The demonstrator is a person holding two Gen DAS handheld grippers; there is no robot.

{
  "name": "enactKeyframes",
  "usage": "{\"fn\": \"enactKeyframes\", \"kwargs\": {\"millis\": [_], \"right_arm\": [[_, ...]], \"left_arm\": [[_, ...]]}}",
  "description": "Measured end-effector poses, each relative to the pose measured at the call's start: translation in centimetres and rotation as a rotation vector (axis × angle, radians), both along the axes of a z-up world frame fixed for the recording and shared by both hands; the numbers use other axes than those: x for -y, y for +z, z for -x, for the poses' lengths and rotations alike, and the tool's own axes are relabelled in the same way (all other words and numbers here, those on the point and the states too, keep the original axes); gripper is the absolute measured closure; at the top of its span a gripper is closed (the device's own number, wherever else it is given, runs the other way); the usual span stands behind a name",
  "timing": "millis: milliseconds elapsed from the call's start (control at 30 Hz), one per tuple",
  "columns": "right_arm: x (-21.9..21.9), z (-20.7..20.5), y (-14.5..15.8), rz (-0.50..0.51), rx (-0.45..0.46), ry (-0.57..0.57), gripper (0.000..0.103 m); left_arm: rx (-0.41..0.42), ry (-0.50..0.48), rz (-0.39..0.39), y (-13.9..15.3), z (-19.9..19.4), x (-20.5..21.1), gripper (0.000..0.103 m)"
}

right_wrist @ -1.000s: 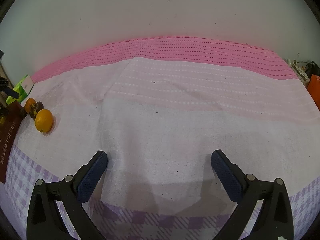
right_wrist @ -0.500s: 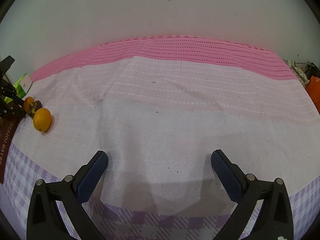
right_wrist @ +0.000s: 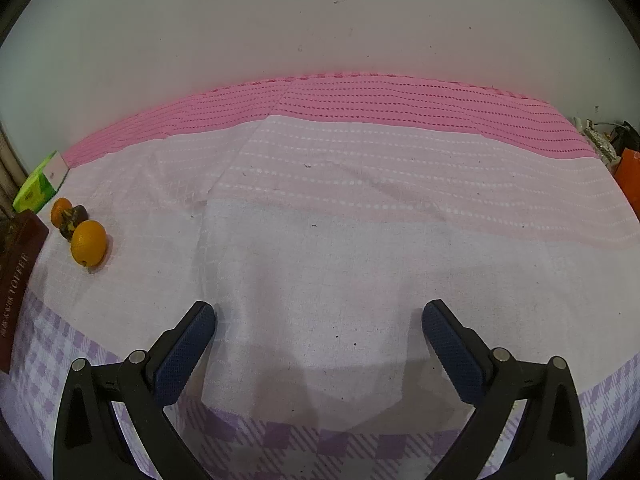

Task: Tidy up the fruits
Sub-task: 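Lift the dark fruit toward the tin with the left gripper while the right gripper grasps an orange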

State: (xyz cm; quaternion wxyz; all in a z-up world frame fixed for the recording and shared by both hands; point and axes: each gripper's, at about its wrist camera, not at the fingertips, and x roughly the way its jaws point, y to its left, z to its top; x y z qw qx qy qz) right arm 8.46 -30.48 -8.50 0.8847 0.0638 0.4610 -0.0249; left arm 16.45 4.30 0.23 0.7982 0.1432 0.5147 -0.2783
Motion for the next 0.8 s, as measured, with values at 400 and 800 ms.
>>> {"fn": "enactKeyframes", "kwargs": {"millis": [400, 800], "right_arm": [[-11.0, -2.7, 3.9, -0.108, 0.063, 0.42, 0.025], [-16.5, -7.0, 0.7, -0.029, -0.037, 0.425, 0.07]], "left_arm": [[0.071, 0.253, 0.195, 2.9, 9.8, 0.3, 0.065], [0.16, 0.497, 0.219, 5.1, 12.9, -8.5, 0.065]]}}
